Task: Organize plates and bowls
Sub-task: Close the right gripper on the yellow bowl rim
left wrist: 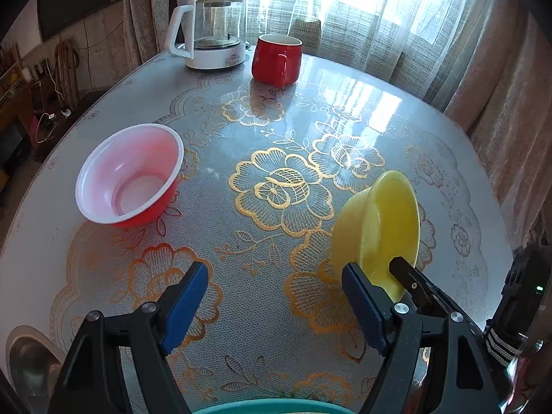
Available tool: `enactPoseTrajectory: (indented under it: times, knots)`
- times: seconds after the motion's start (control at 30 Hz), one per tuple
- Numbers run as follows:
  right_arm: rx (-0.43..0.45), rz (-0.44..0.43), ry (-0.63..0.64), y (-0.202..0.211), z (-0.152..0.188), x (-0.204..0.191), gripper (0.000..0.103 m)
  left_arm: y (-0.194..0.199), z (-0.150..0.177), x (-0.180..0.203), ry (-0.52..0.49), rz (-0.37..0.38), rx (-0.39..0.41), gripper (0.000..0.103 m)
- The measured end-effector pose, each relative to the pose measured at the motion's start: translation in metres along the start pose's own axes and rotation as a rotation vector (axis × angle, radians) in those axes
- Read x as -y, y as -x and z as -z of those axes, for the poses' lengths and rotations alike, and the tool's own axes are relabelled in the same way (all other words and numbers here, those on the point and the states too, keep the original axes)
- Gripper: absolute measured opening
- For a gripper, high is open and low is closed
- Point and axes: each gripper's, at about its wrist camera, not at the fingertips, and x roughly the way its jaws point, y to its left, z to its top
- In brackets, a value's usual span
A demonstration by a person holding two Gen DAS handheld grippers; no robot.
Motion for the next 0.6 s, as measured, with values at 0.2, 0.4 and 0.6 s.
enactPoseTrajectory:
  times: [0.2,0.4,0.6]
  knots:
    - [0.006,0.046,0.023,0.001,0.002,-0.005,0.015,-0.012,-0.008,0.009,-0.019,-0.044,0.040,0.072]
    - [0.010,0.101,0.073,0.000,0.001,-0.016,0.016,-0.007,-0.006,0.014,-0.083,-0.055,0.077,0.059]
    - [0.010,0.100,0.066,-0.001,-0.001,-0.013,0.016,-0.007,-0.010,0.016,-0.106,-0.059,0.113,0.062]
